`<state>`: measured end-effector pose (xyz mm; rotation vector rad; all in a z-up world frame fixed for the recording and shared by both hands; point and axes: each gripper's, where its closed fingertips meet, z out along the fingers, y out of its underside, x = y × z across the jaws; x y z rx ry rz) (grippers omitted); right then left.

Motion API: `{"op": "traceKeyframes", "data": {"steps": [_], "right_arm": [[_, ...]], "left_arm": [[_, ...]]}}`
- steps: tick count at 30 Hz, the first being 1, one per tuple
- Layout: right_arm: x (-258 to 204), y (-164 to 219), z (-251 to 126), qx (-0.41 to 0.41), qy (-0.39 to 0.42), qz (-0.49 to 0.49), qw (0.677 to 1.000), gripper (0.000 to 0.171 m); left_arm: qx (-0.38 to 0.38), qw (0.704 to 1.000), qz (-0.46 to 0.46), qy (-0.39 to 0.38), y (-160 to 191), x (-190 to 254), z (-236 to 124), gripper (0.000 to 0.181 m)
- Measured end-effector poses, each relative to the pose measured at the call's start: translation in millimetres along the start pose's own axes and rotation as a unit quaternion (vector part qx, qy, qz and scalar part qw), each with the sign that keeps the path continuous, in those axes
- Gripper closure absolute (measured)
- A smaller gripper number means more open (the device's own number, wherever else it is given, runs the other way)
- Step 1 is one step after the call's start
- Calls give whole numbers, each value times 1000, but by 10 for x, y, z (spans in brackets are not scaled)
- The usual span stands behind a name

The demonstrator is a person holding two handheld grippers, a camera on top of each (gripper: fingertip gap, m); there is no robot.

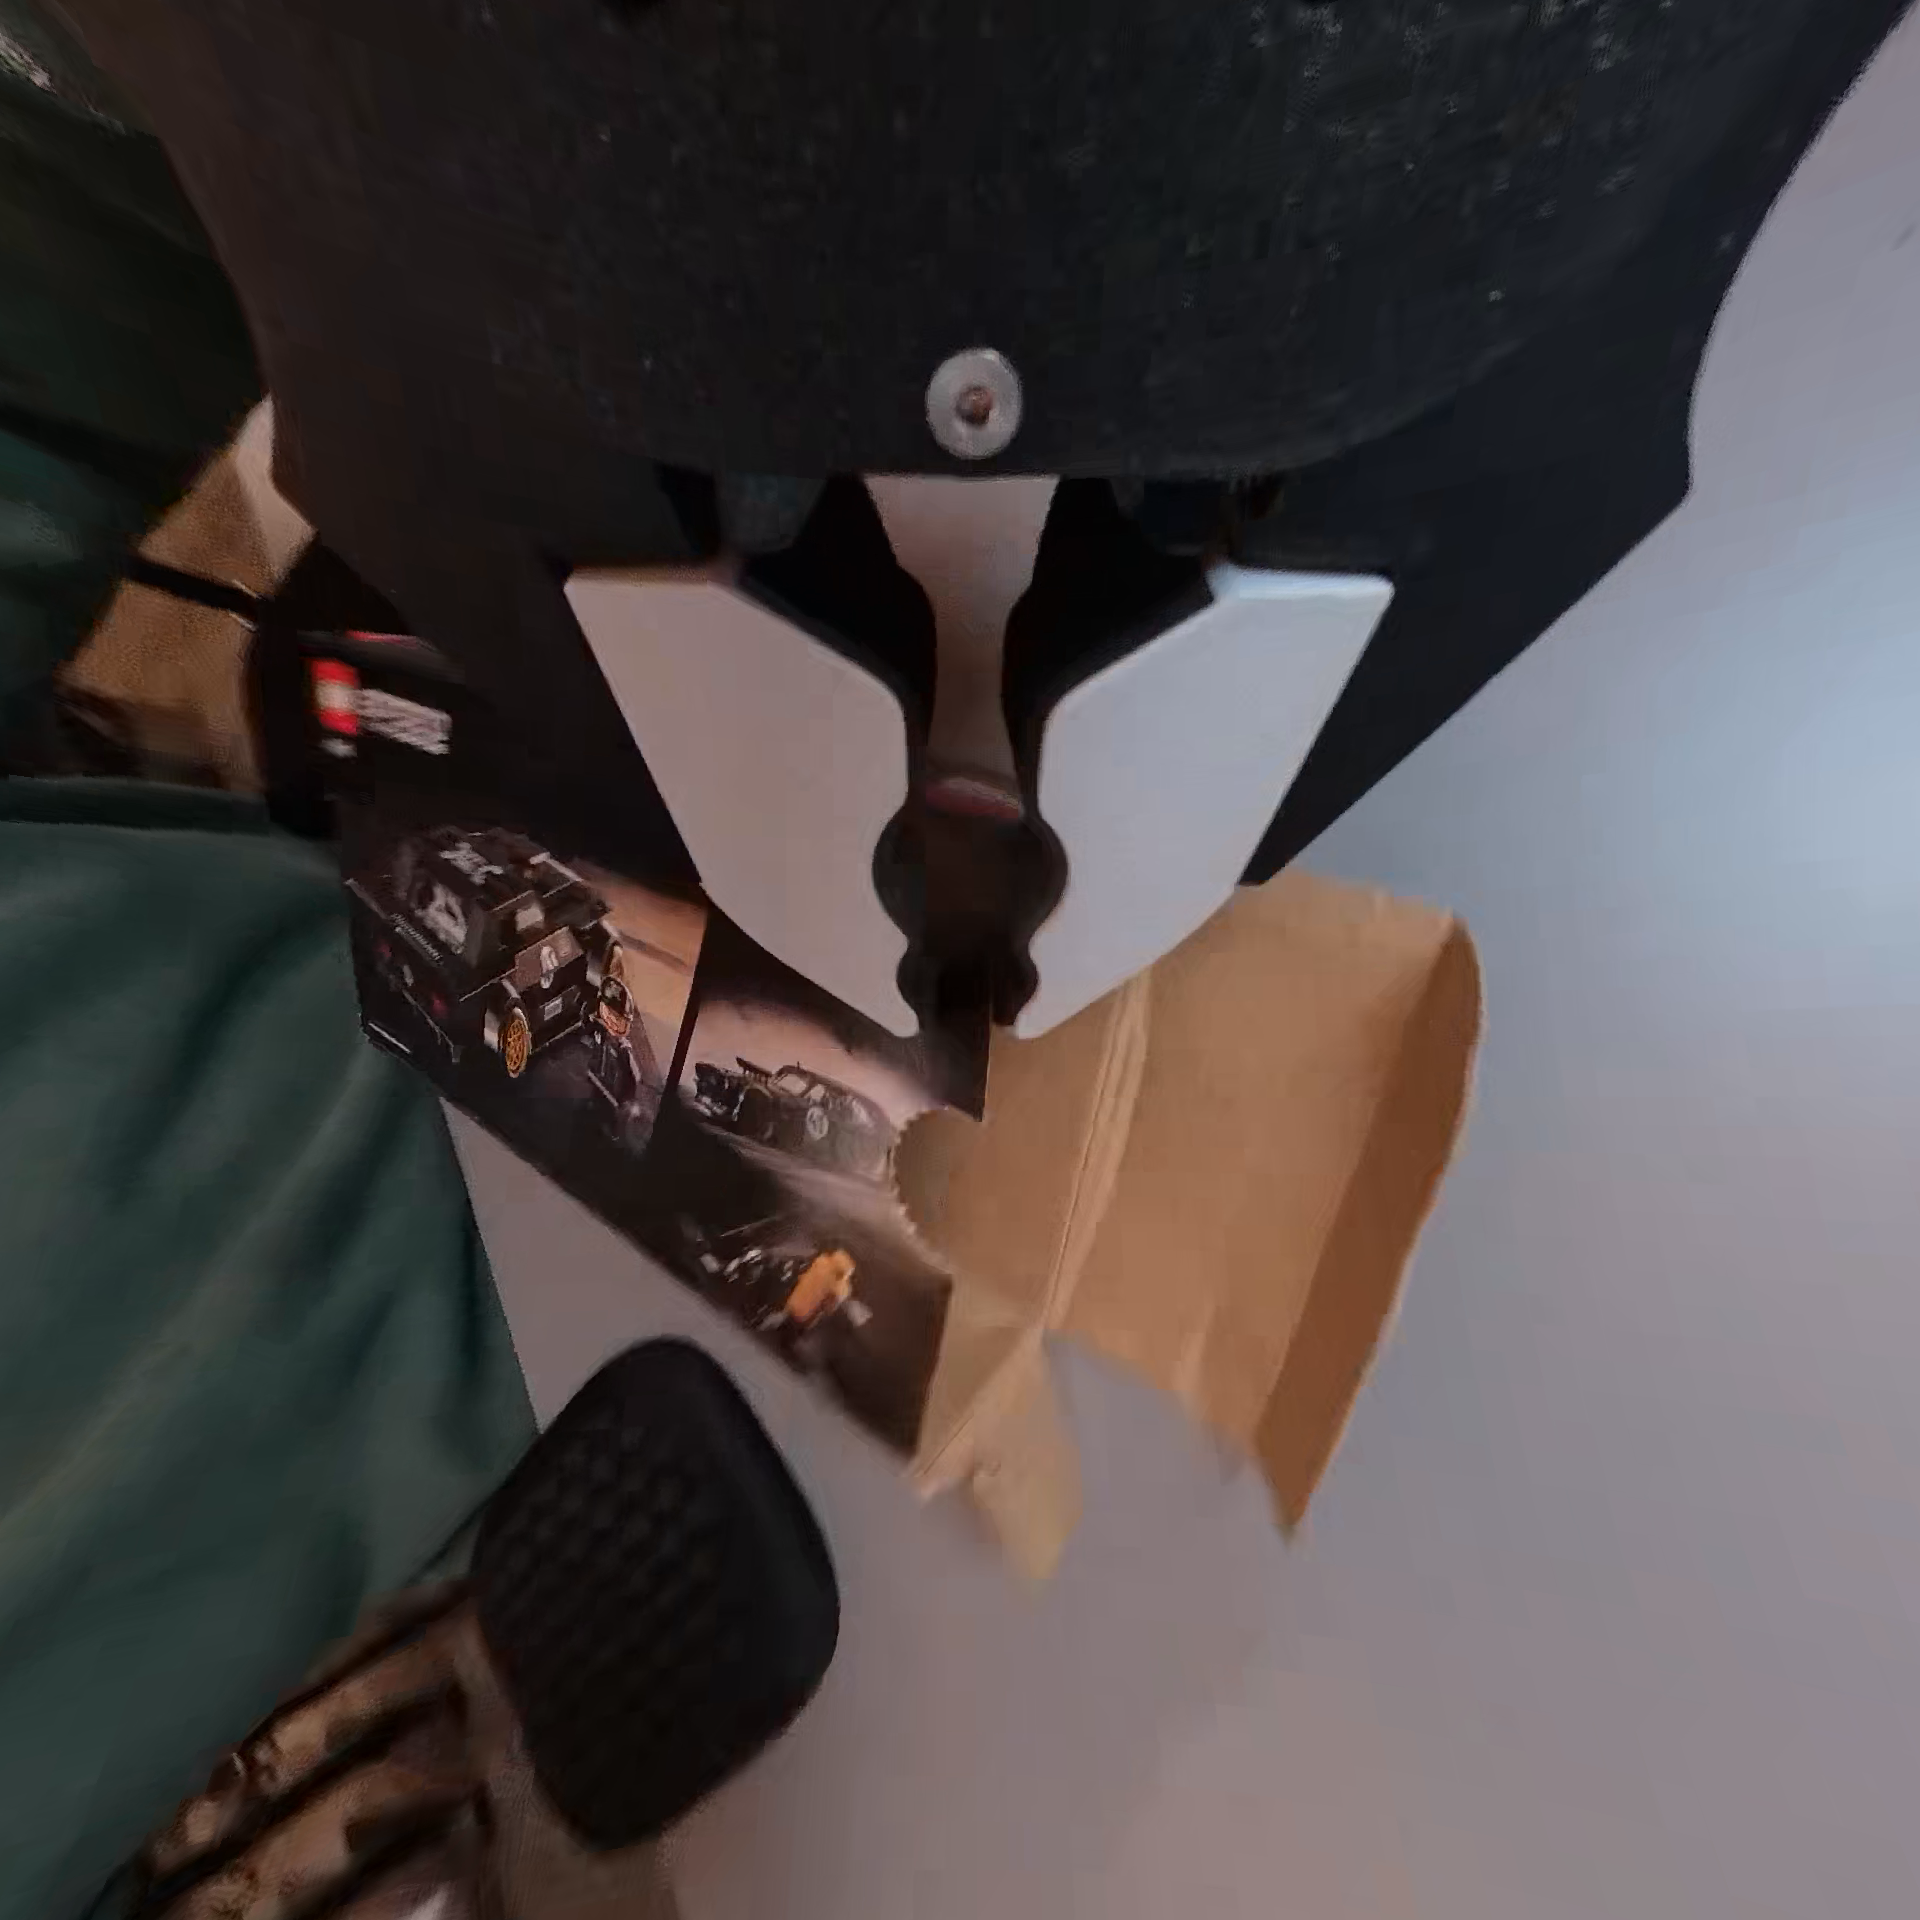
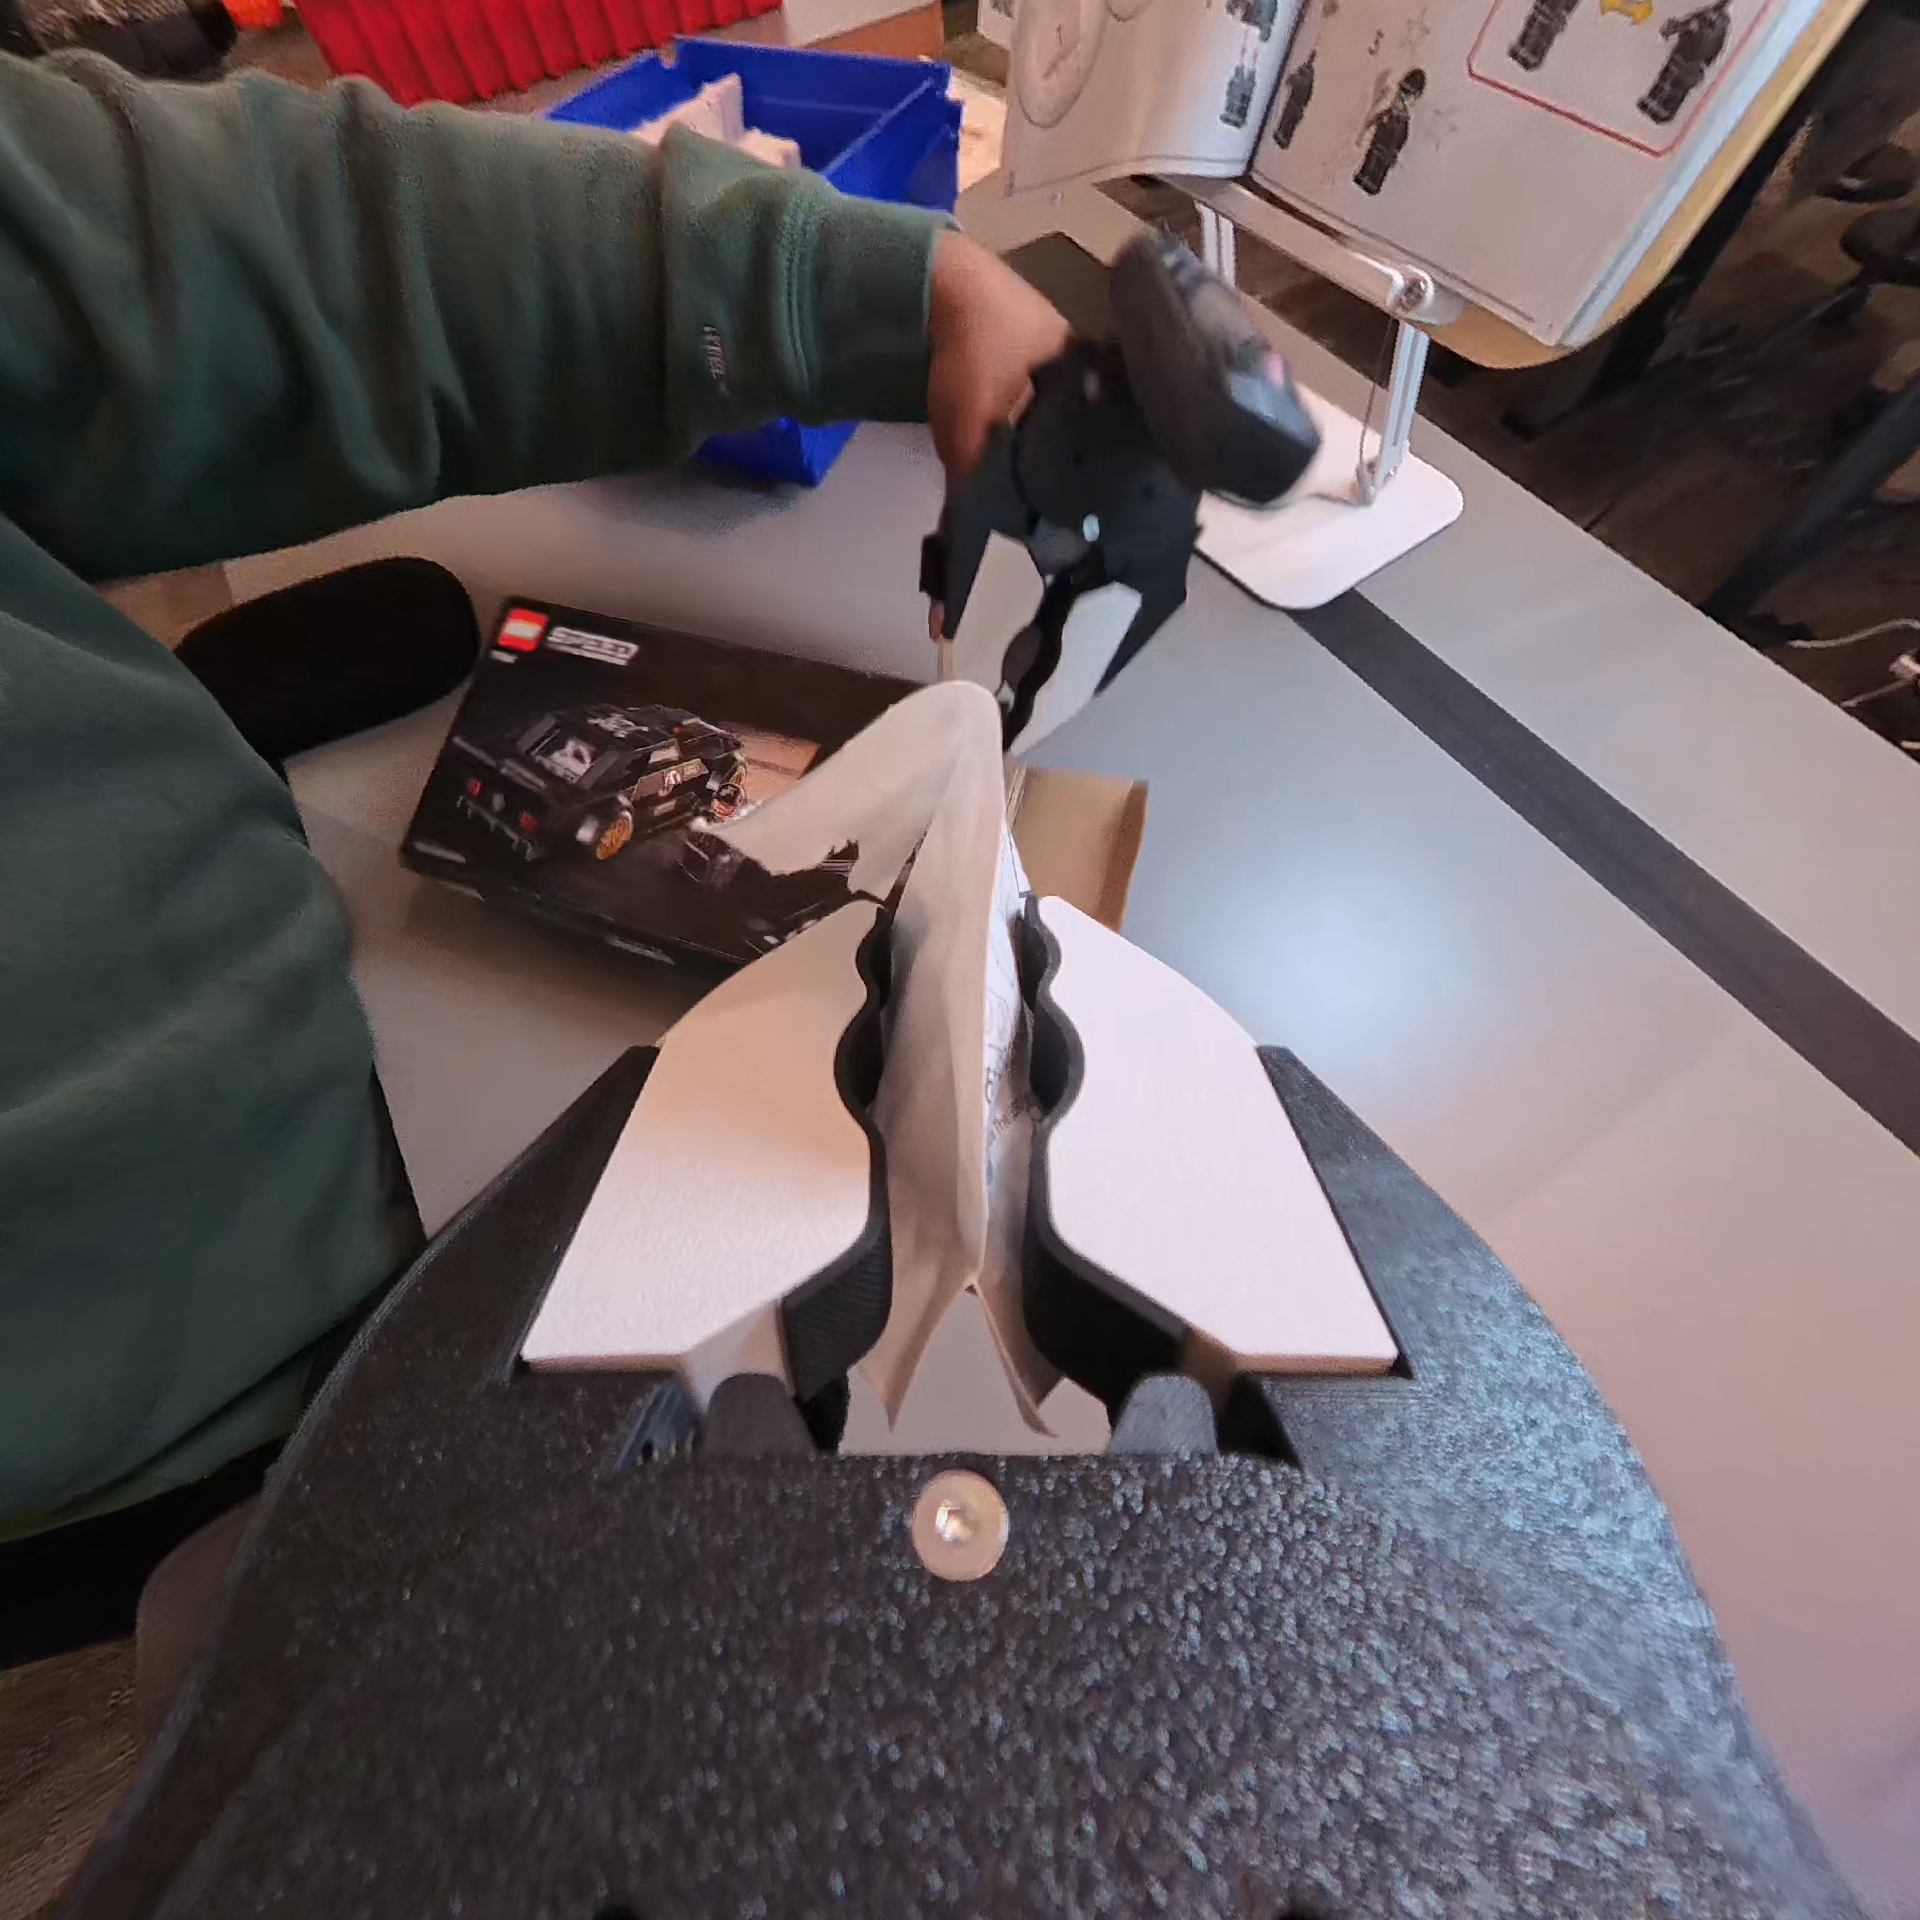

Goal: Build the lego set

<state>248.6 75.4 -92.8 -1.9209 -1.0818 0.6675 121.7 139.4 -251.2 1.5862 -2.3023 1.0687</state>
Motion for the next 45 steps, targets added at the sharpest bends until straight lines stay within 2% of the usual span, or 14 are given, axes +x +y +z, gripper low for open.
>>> {"op": "traceKeyframes", "data": {"steps": [2, 4, 7, 13, 16, 18, 21, 24, 28, 34, 39, 45], "right_arm": [[-65, -89, 39, 14, -10, -10, 1000, 147], [-133, -252, 78, 34, -16, -28, 999, 147], [-268, -604, 126, 66, -26, -65, 995, 147], [-817, -1234, 283, 75, -90, -139, 983, 147], [-1099, -1434, 439, 28, -107, -190, 976, 147], [-1308, -1493, 539, -26, -141, -207, 968, 147], [-1388, -1439, 734, -131, -126, -227, 957, 147], [-1383, -1365, 935, -189, -93, -233, 949, 147], [-1356, -1340, 1195, -210, -69, -248, 943, 147], [-1368, -1306, 1487, -227, -100, -239, 939, 146], [-1472, -1152, 1528, -248, -131, -251, 926, 146], [-1685, -1201, 1457, -222, -150, -252, 930, 146]], "left_arm": [[60, 994, 45, -79, -142, 207, -319, 174], [84, 979, 91, -165, -186, 486, -603, 174], [120, 948, 167, -244, -249, 1072, -811, 175], [165, 858, 258, -413, -319, 1944, -964, 175], [174, 827, 308, -437, -286, 2274, -855, 177], [162, 808, 313, -473, -233, 2315, -831, 178], [151, 801, 302, -495, -117, 2344, -767, 179], [186, 805, 267, -495, 3, 2337, -774, 179], [269, 807, 227, -474, 79, 2368, -910, 178], [360, 801, 157, -451, 172, 2334, -1063, 178], [427, 775, 127, -448, 199, 2472, -1142, 180], [491, 751, 95, -430, 275, 2656, -1231, 167]]}}
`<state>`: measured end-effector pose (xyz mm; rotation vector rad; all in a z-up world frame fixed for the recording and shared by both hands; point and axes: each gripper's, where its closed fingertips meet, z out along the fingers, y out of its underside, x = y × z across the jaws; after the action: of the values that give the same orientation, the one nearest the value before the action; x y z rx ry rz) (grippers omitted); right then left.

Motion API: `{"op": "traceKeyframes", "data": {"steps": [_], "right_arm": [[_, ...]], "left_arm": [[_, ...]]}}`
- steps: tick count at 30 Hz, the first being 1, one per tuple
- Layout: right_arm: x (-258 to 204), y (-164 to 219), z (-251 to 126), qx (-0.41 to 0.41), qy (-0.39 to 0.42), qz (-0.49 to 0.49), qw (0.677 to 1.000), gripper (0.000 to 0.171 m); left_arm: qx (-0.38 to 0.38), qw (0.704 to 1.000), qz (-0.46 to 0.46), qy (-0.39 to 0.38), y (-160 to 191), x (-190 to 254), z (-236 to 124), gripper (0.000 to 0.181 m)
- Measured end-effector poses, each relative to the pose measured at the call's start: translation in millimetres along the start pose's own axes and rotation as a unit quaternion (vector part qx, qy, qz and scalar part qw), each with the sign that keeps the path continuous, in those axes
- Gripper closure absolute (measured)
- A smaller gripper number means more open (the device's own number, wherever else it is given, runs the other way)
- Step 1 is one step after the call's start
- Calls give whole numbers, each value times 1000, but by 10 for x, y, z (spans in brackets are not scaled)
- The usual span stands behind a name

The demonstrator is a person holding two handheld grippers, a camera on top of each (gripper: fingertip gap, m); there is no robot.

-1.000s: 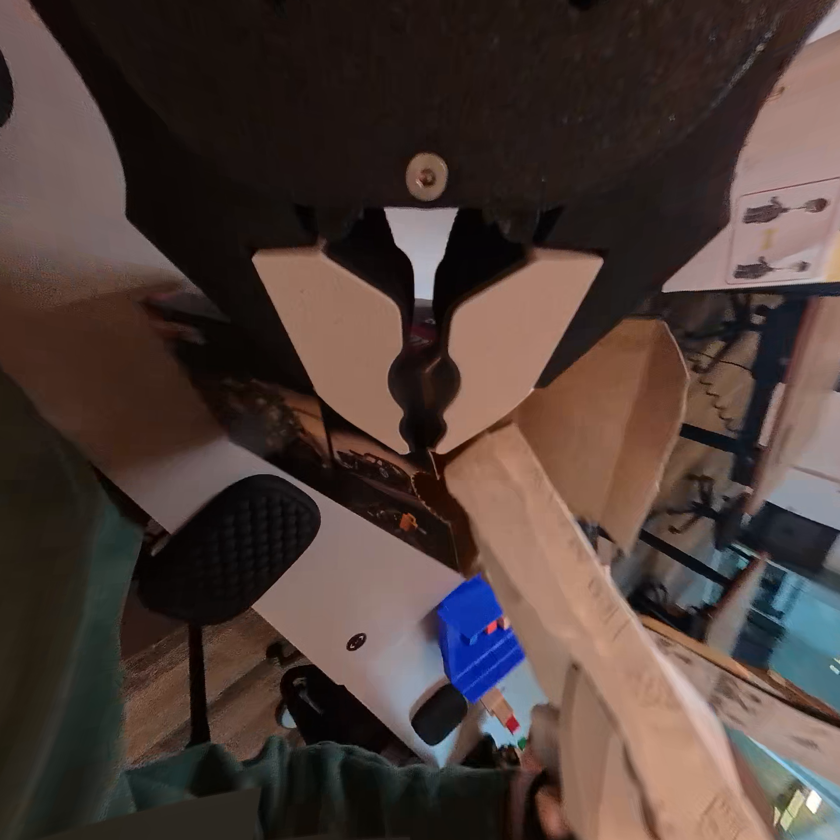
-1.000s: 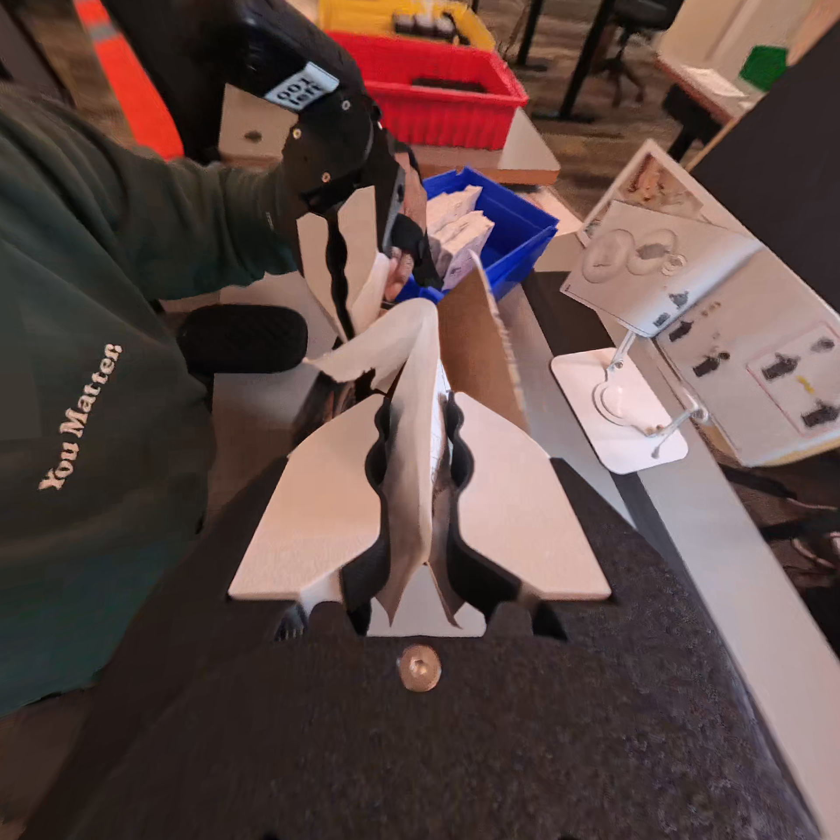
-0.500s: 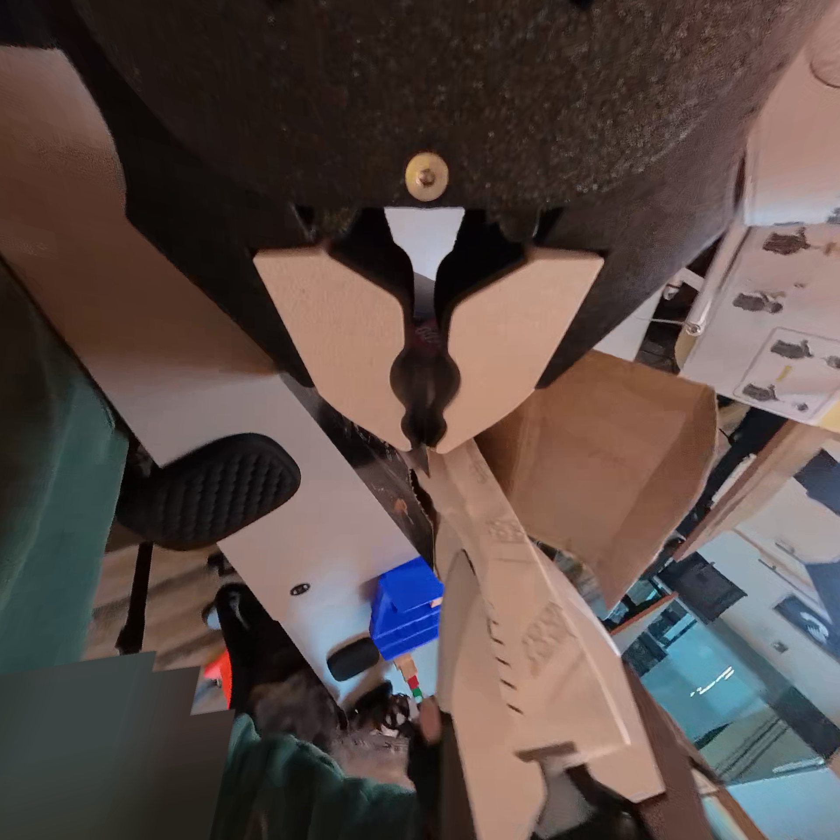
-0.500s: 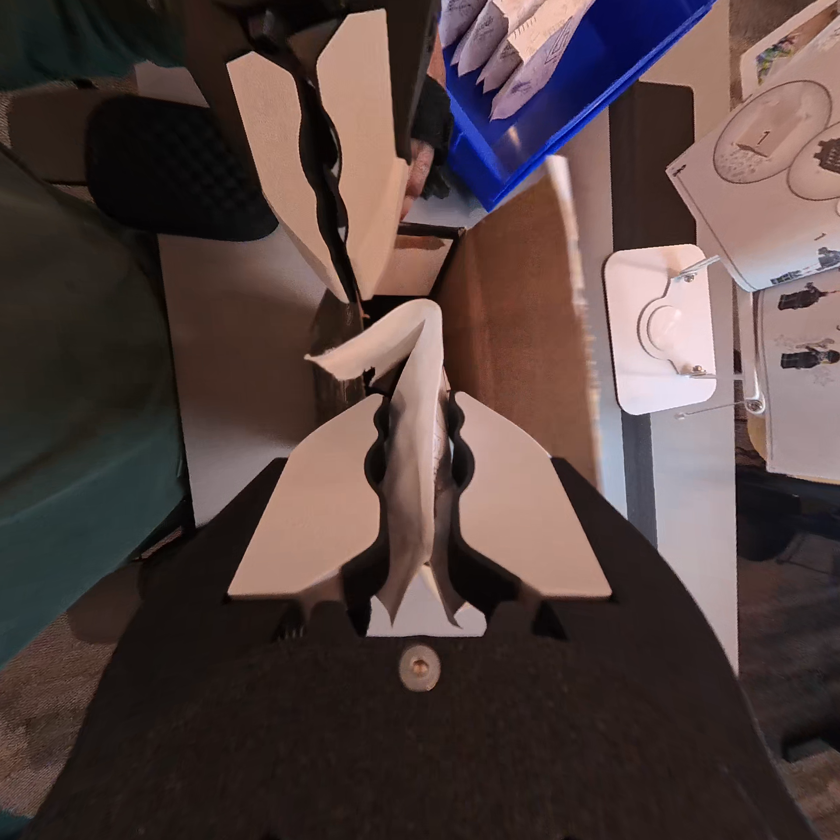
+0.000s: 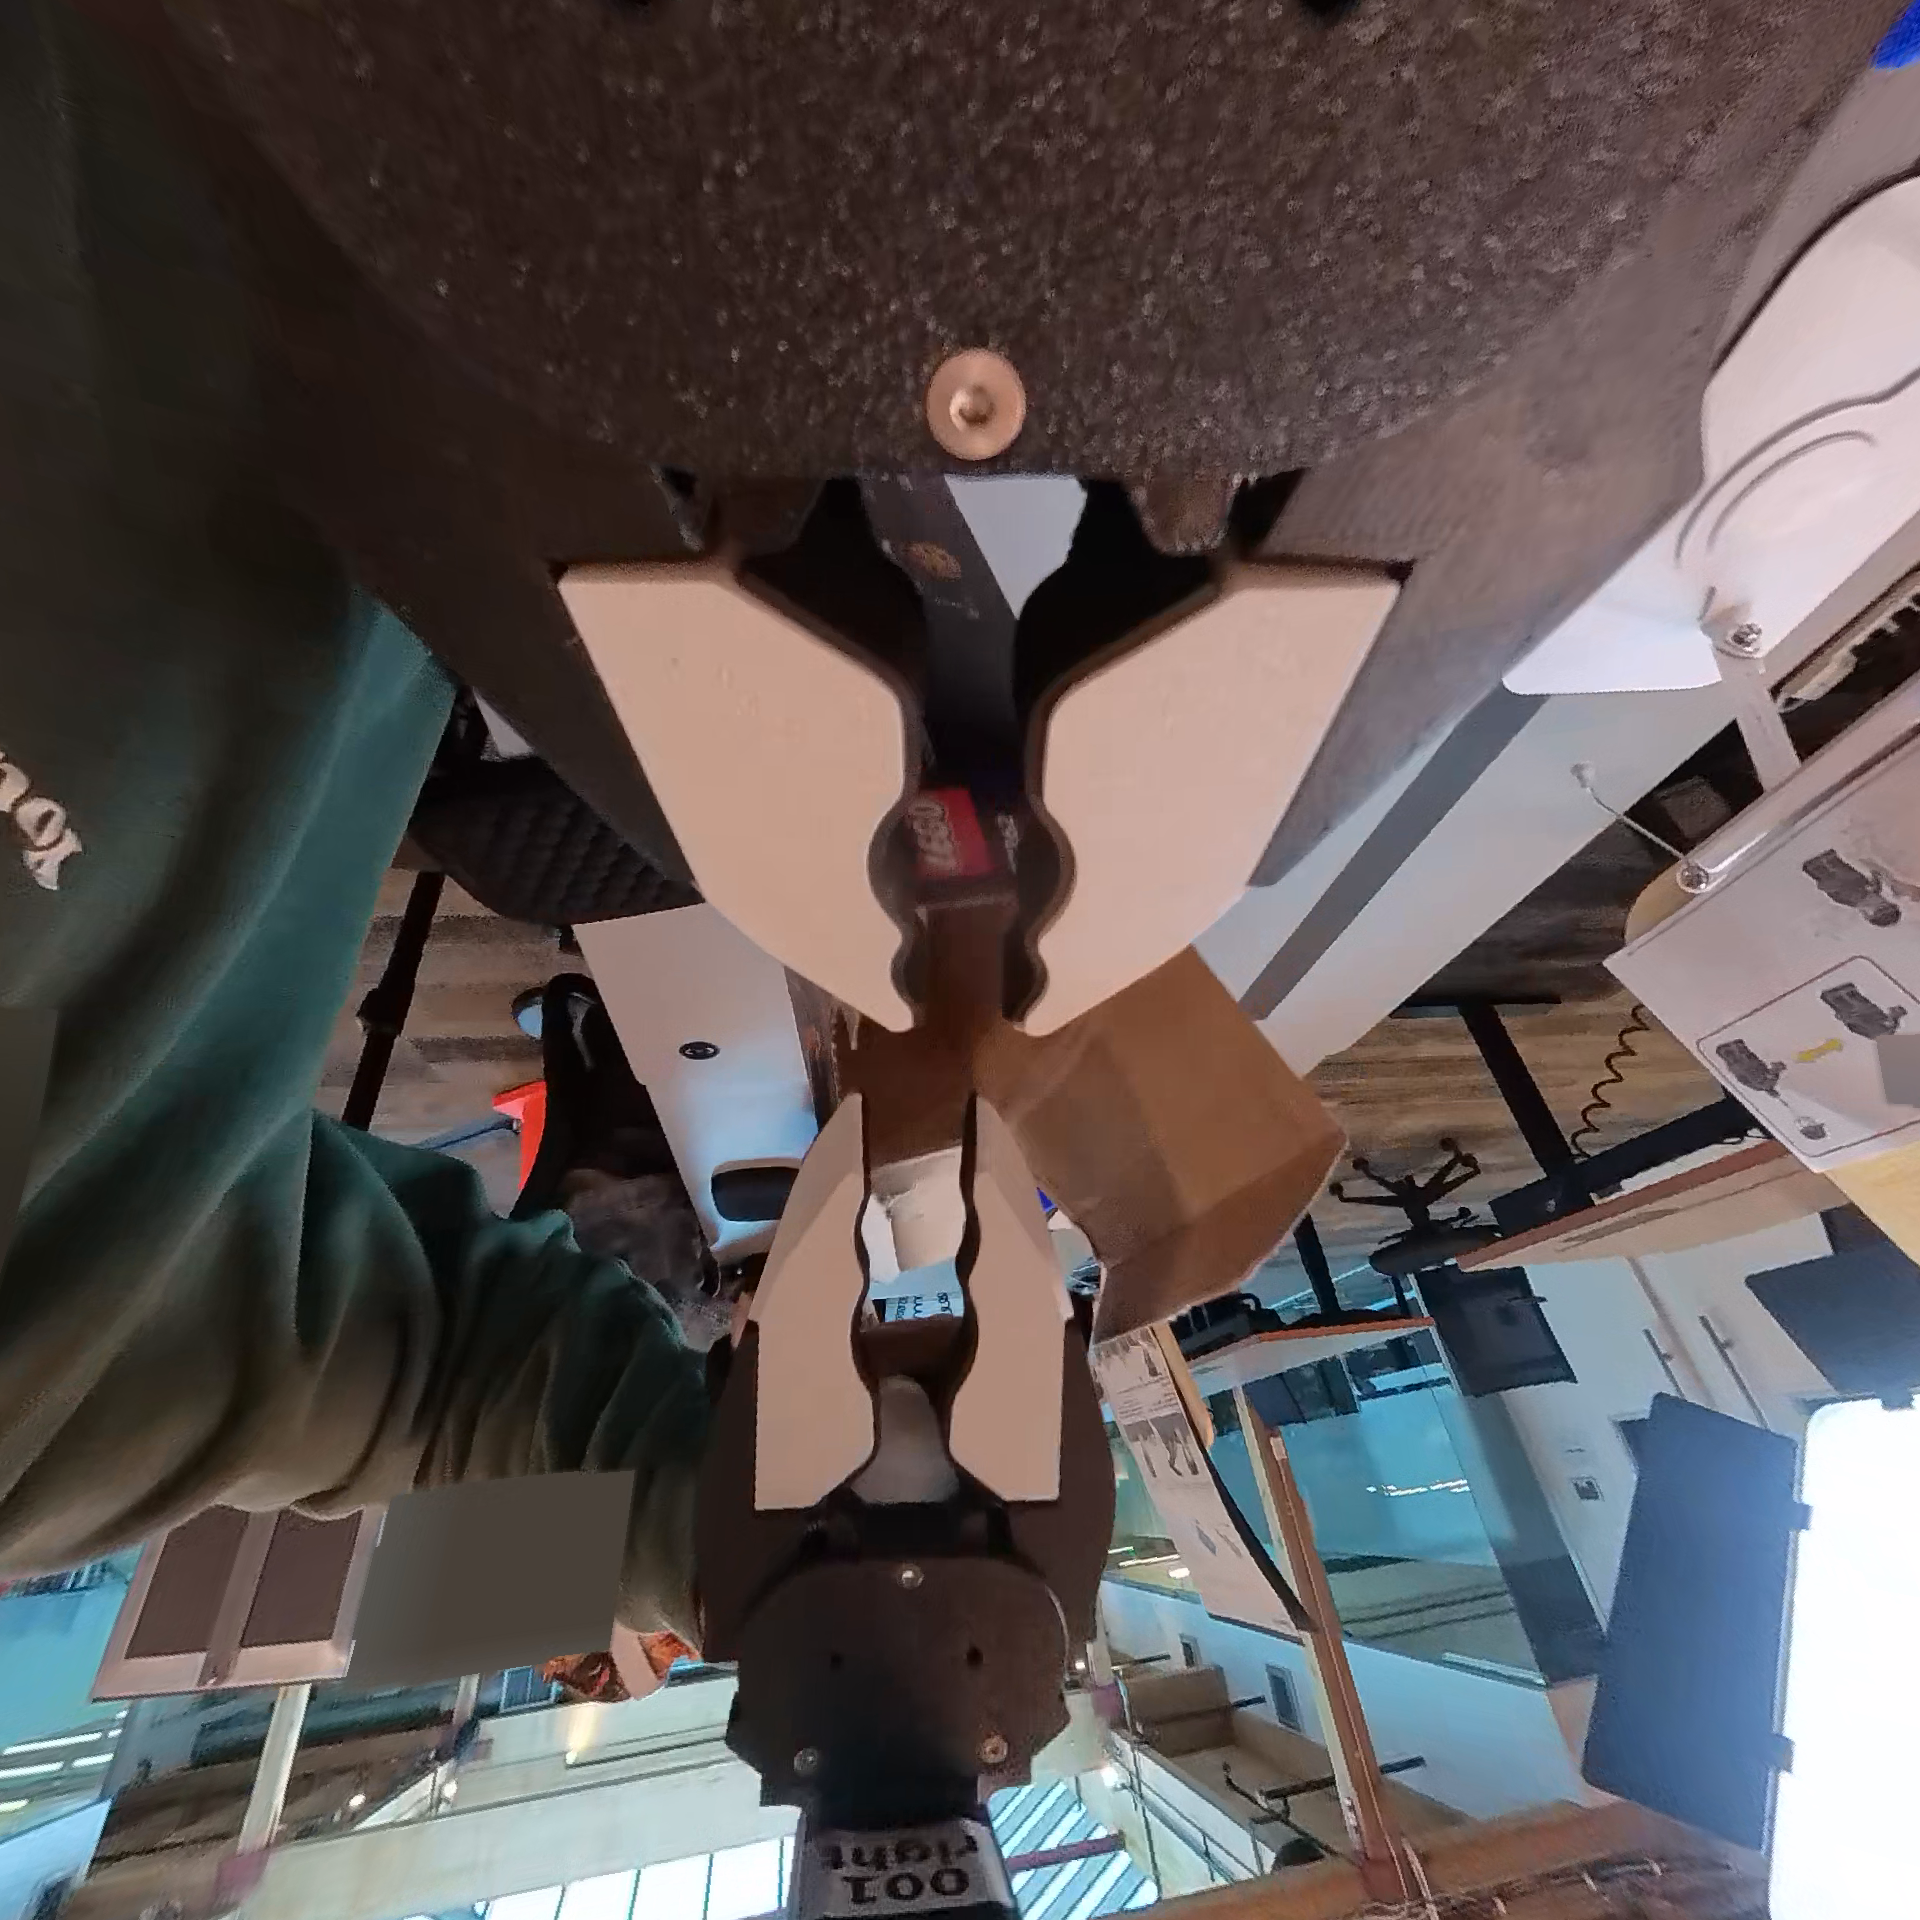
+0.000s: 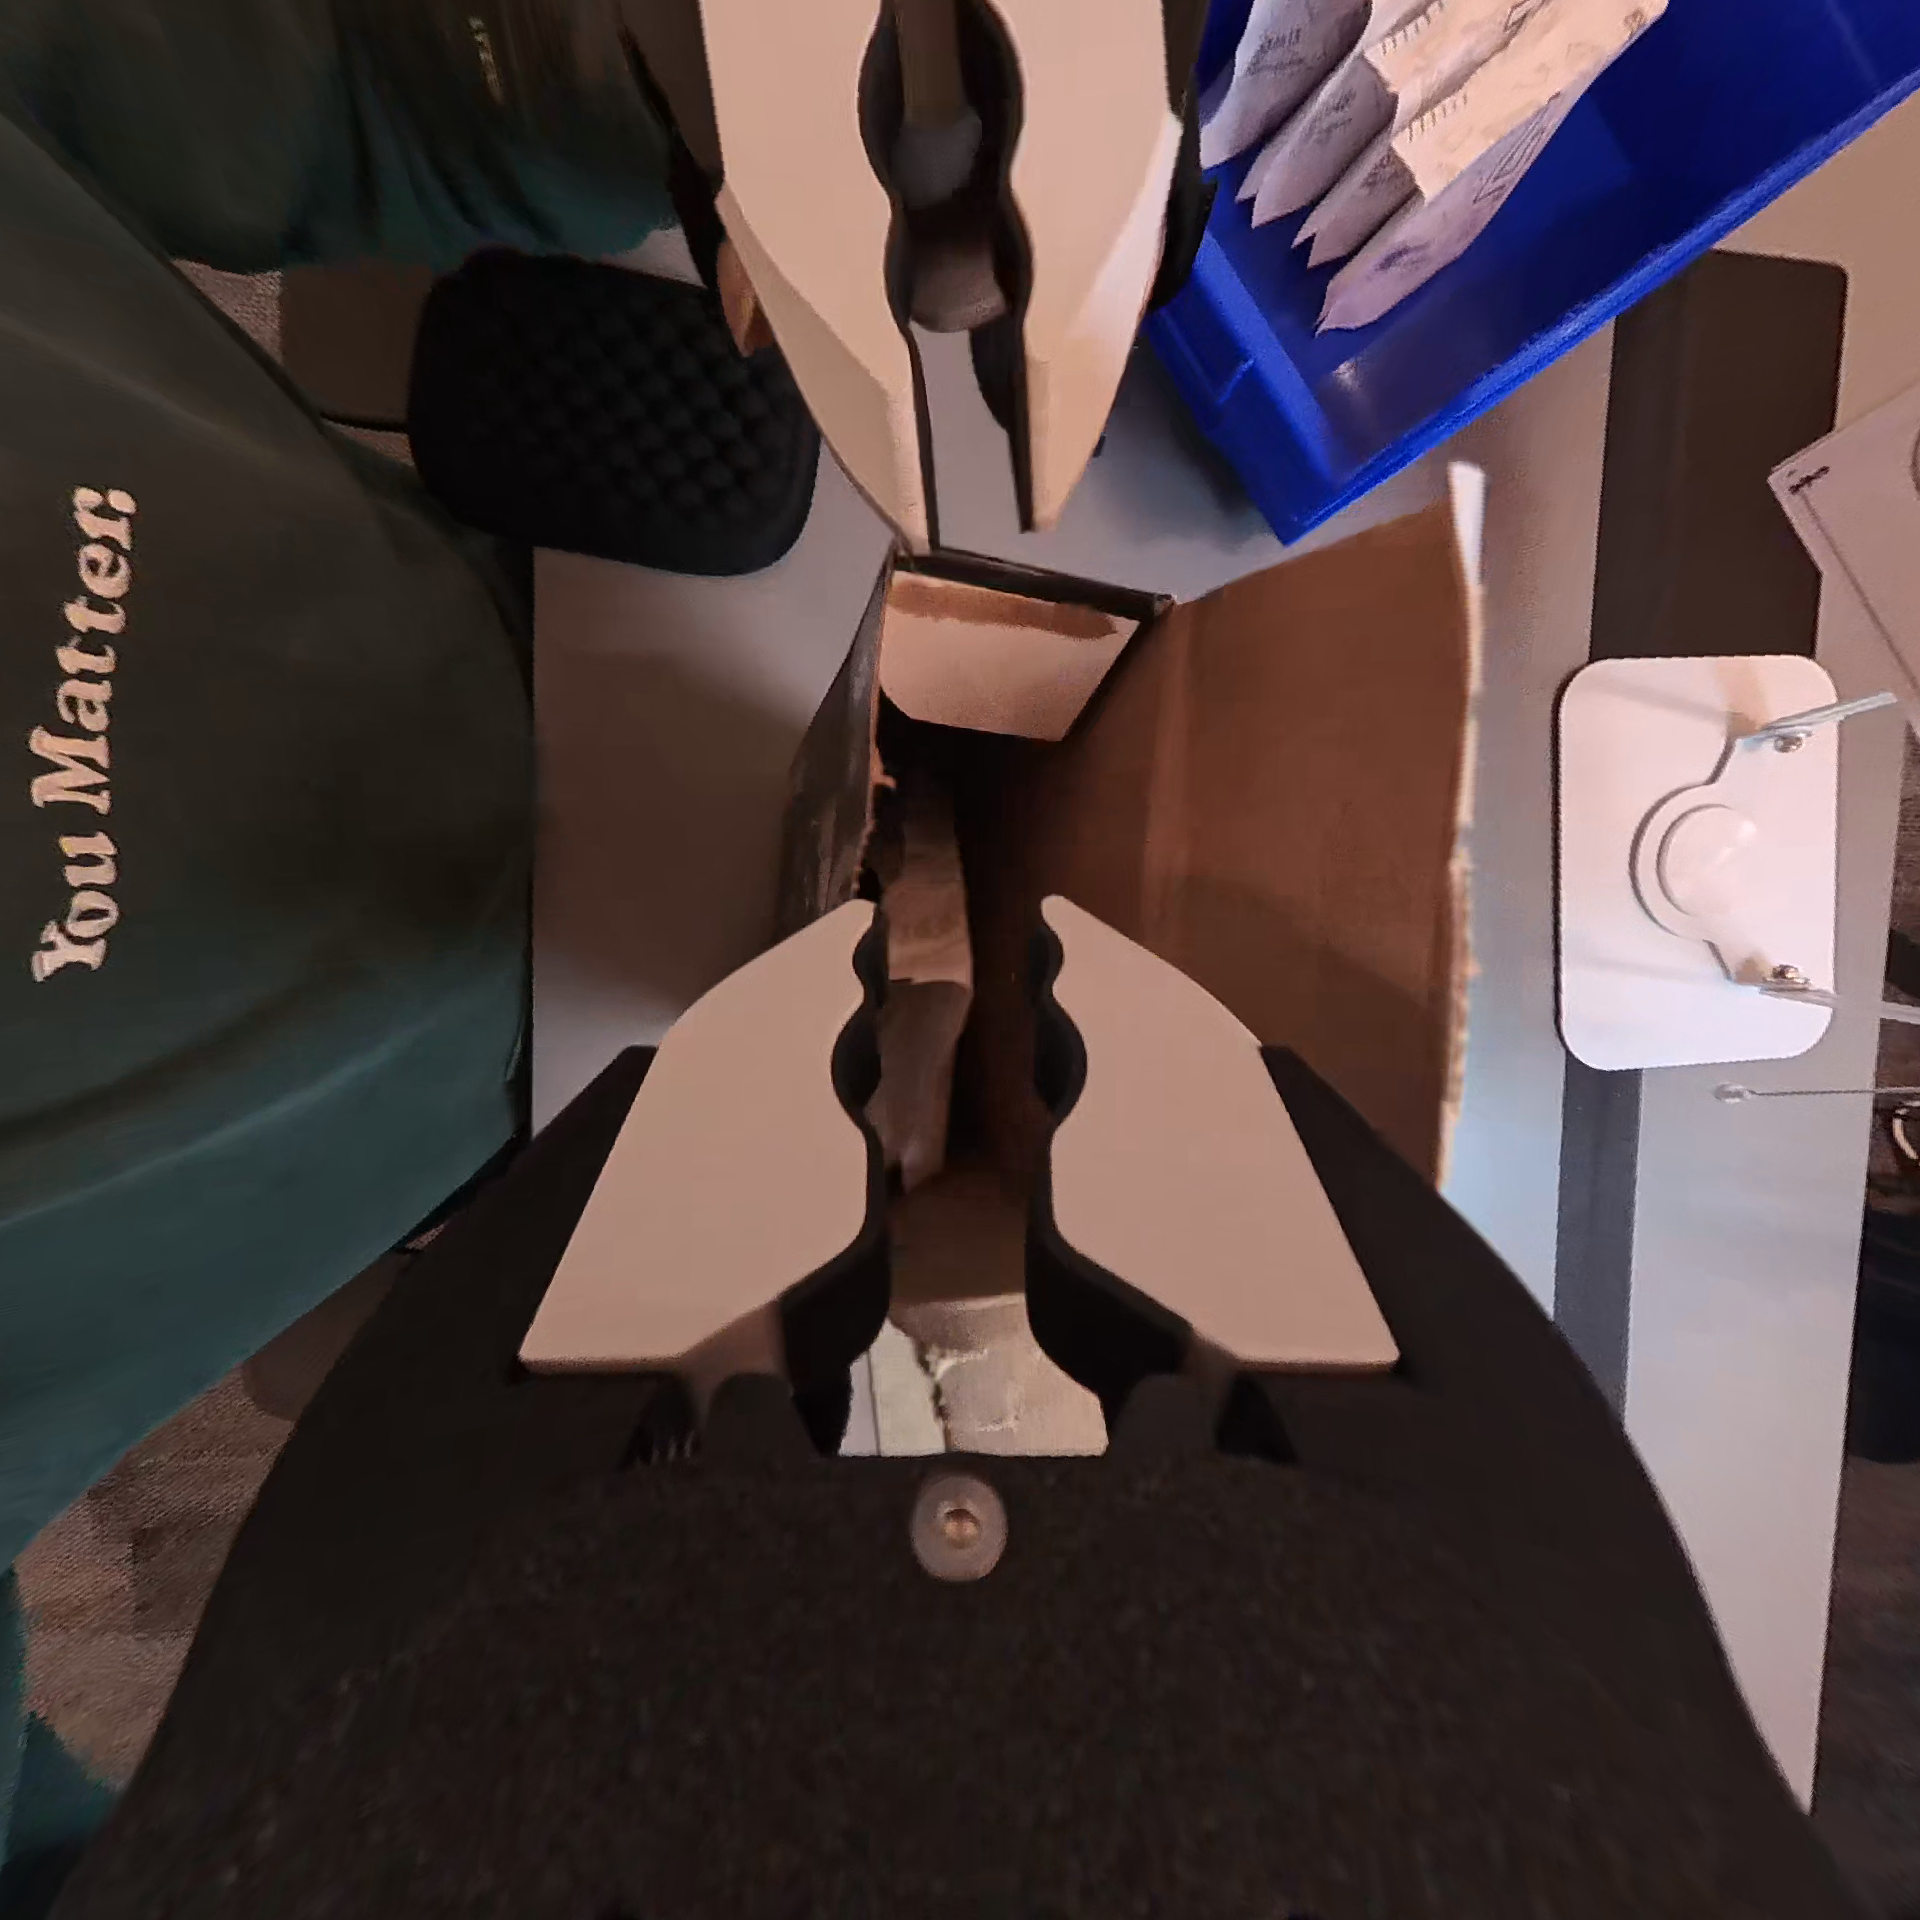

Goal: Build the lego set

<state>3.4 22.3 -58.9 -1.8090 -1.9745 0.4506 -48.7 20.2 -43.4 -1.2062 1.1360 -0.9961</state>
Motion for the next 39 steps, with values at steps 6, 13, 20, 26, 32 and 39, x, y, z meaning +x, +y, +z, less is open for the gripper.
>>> {"op": "traceKeyframes", "data": {"steps": [6, 13, 20, 26, 32, 39], "right_arm": [[-109, 18, -2, 9, 4, -4, 1000, 146], [-249, -3, -87, 44, 15, -16, 999, 146], [-272, 184, -5, 56, 42, -10, 997, 148], [-352, 155, -304, 143, 86, -29, 986, 149], [-316, 243, -448, 224, 123, -2, 967, 148], [-190, 616, -487, 324, 202, 80, 921, 148]], "left_arm": [[-30, 999, -16, 6, 252, 76, -26, 115], [-107, 993, -42, 7, 733, -51, 125, 68], [-124, 986, -81, 69, 1118, 48, 405, 110], [-113, 993, 12, -26, 1121, -147, 511, 111], [-99, 995, -9, -32, 1125, -312, 585, 109], [-48, 997, -32, -59, 827, -359, 333, 107]]}}
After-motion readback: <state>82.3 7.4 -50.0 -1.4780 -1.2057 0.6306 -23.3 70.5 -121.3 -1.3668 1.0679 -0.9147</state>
